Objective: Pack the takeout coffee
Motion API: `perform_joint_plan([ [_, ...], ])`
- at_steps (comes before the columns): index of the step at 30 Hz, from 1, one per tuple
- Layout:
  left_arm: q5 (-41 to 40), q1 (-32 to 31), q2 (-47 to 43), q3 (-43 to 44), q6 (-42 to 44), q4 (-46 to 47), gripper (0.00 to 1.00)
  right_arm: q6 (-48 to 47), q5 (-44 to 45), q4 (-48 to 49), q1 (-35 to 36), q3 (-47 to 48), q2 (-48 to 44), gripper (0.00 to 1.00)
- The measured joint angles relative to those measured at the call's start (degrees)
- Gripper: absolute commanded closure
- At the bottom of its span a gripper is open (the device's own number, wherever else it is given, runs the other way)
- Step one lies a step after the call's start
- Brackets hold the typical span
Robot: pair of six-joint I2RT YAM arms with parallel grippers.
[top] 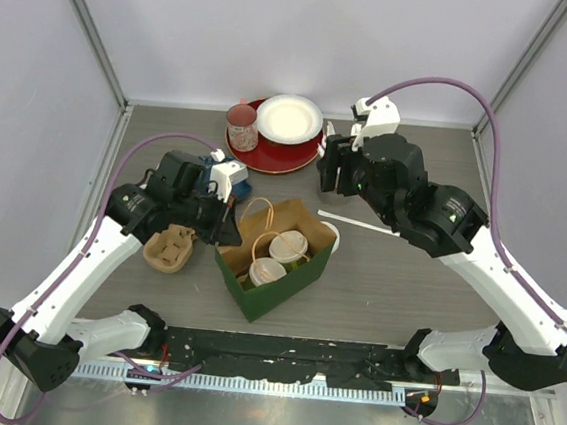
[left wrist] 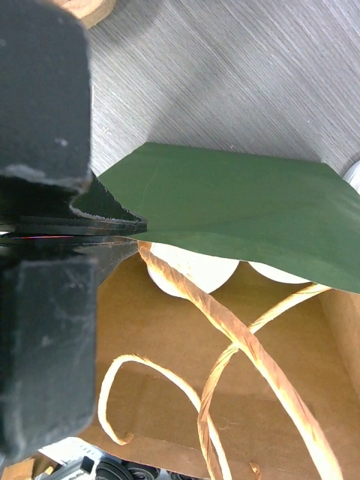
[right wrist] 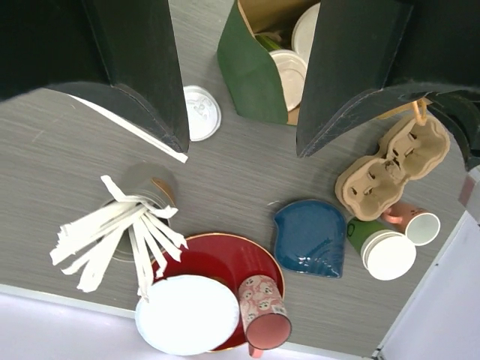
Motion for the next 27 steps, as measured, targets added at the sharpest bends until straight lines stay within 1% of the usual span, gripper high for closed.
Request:
perform_joint_plan([
  [2, -0.11, 0.0, -0.02, 0.0, 0.02, 0.0, 0.94, 0.37, -0.02, -0.83, -1.03, -0.15, -0.61, 0.36],
  [6, -0.44, 0.0, -0.02, 0.02, 0.15, 0.04, 0.82, 0.59, -0.2, -1.42, -2.95, -0.79, -0.76, 0.36],
  [10, -0.5, 0.0, 0.0, 0.42, 0.24, 0.24, 0.75, 0.72, -0.81, -2.23, -3.96, -1.92, -0.74, 0.36],
  [12, -0.5, 0.0, -0.02, 0.68, 0.31, 0.31, 0.7, 0.72, -1.38, -2.51, -4.17, -2.19, -0.74, 0.36],
  [15, -0.46, -0.02, -0.02, 1.33, 0.46, 0.28, 0.64, 0.72, -2.47, -2.75, -4.35, -2.25, -0.68, 0.36],
  [17, -0.48, -0.02, -0.02, 1.81, 0.52, 0.26, 0.62, 0.72, -3.19, -2.78, -4.61, -2.27, -0.63, 0.36],
  [20, -0.5, -0.02, -0.02, 2.49, 0.7, 0.28, 0.56, 0.72, -4.09, -2.78, -4.94, -2.36, -0.46, 0.35],
  [21, -0.52, -0.02, -0.02, 2.73, 0.79, 0.26, 0.52, 0.72, -4.33, -2.78, -5.05, -2.36, -0.39, 0.35],
  [26, -0.98, -0.02, -0.02, 3.93, 1.86, 0.24, 0.41, 0.68, -5.86, -2.97, -5.77, -2.38, 0.37, 0.33],
  [27, -1.16, -0.02, -0.02, 4.24, 2.03, 0.26, 0.37, 0.63, -6.08, -3.15, -5.97, -2.38, 0.46, 0.33],
])
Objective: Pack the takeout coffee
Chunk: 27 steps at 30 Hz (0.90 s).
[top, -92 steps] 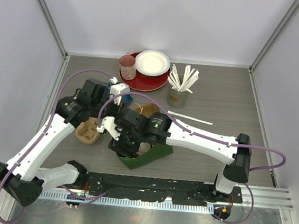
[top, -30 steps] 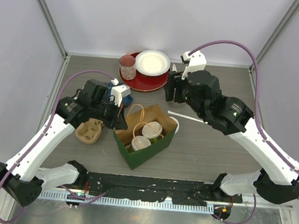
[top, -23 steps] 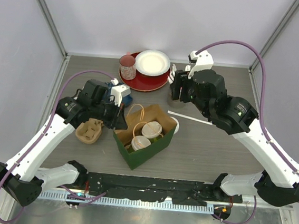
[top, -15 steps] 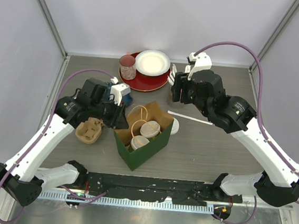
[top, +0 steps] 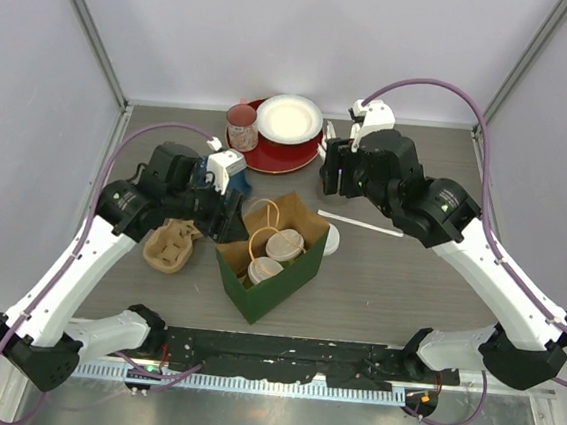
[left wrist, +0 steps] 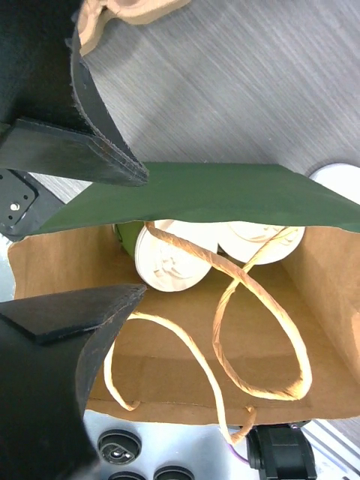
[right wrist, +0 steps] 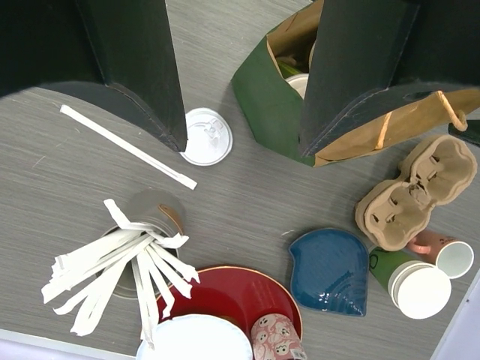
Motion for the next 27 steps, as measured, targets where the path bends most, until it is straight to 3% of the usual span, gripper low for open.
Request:
perform_joint_plan([
  [5, -0.9, 0.0, -0.24, 1.49, 0.74, -0.02, 0.24, -0.22, -0.79, -0.63, -1.16, 0.0, 0.02, 0.32],
  [13, -3.3, 0.13, -1.57, 3.37, 1.75, 0.0, 0.15, -0.63, -1.9, -1.31, -3.39, -0.02, -0.02, 0.25],
  [14, -3.45, 0.42, -1.84, 3.72, 1.84, 0.0, 0.13, -0.68, -1.95, -1.57, -3.61, -0.02, -0.02, 0.15],
  [17, -3.72, 1.2, -2.82, 4.55, 2.03, -0.02, 0.08, -0.76, -1.86, -1.84, -4.44, -0.42, -0.42, 0.13],
  [27, -3.56, 5.03, -5.4, 5.73, 2.56, 0.0, 0.05, -2.14, -1.55, -3.69, -8.85, -1.14, -3.69, 0.11],
])
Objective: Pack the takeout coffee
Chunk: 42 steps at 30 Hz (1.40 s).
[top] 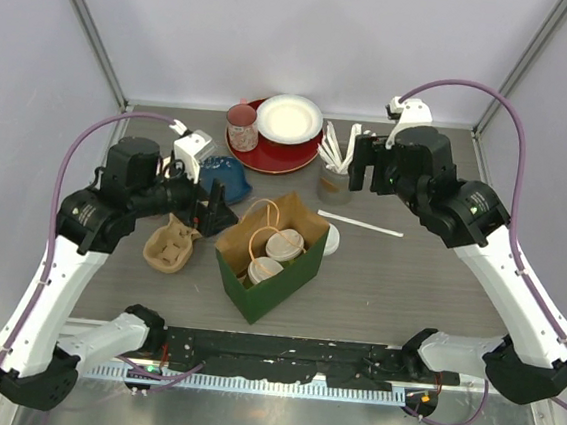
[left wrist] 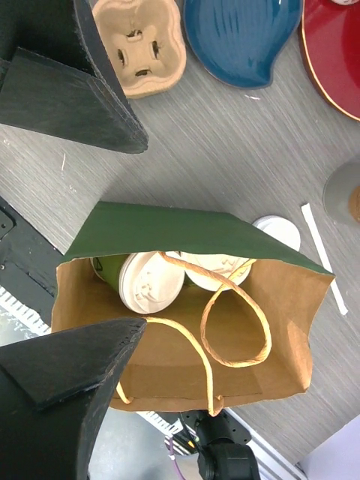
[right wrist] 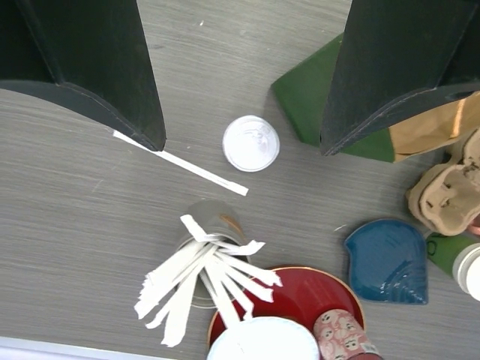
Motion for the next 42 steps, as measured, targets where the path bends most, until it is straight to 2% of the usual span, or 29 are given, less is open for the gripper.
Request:
perform_joint_plan([
  [3, 0.31, 1.38, -0.96, -0.02, 0.0, 0.0, 0.05, -1.29, 0.13, -1.09, -2.34, -0.35, -0.57, 0.11],
  [7, 0.17, 4.15, -2.8, -0.02, -0.26, 0.04, 0.05, -3.06, -0.31, -2.32, -7.26, -2.73, -0.66, 0.19],
  [12, -1.64, 8.85, -5.64, -0.09, -1.57, 0.52, 0.05, -8.83, -5.14, -3.98, -11.45, -8.9, 0.15, 0.18],
  [15, -2.82, 11.56, -7.89, -1.7, -2.78, 1.73, 0.05, -15.85, -12.2, -3.76, -13.6, -14.16, 0.5, 0.16],
  [17, -3.52, 12.79, -9.11, -3.45, -3.34, 1.84, 0.05, -21.57, -19.78, -4.02, -16.94, -17.18, 1.53, 0.2],
  [20, -4.24, 13.62, -10.27, -5.07, -3.98, 1.77, 0.05, -29.64, -31.58, -4.04, -27.1, -18.51, 5.77, 0.24],
  [24, -5.14, 13.99, -10.49, -6.01, -4.02, 1.79, 0.05, -36.57, -38.56, -1.81, -36.33, -18.71, 14.29, 0.25],
  [31, -6.4, 15.26, -10.99, -6.73, -3.58, 1.77, 0.05, -42.91, -40.96, 4.59, -35.98, -25.83, 24.15, 0.26],
  [42, -7.8, 16.04, -11.04, -7.06, -2.12, 1.77, 0.05, -47.43, -33.18, 13.46, -32.96, -28.92, 30.75, 0.26],
])
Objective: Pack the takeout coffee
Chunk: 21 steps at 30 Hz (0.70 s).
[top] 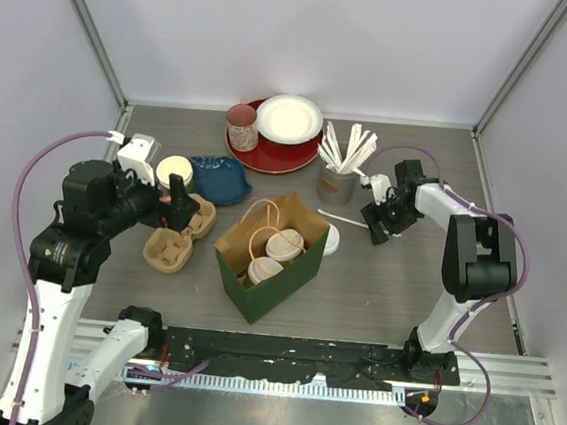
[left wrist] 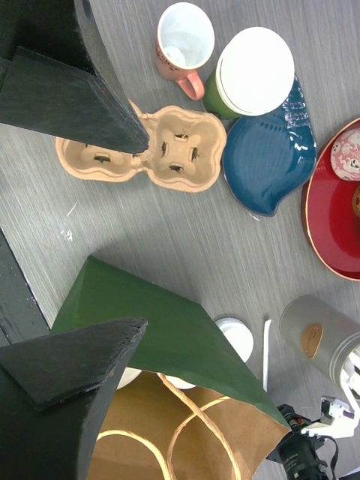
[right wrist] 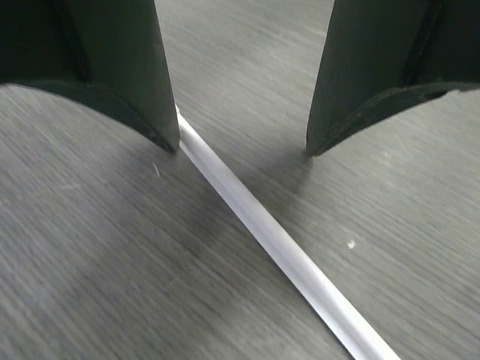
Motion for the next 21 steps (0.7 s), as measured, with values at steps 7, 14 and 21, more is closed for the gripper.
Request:
perform_joint_plan([
  [7, -0.92, 0.04, 0.48, 0.0, 1.11, -0.02, 0.05, -1.6, 2.05, 1.49, 1.31, 2.1, 3.08, 0.75],
  [14, -1.4, 0.37, 0.74, -0.04, 1.33, 0.0, 0.05, -2.29, 2.69, 2.01, 2.36, 0.22, 1.46, 0.92],
  [21, -1.44, 0.37, 0.68, -1.03, 1.55, 0.11, 0.05, -6.58, 6.78, -3.76, 4.15, -7.98, -6.08, 0.99],
])
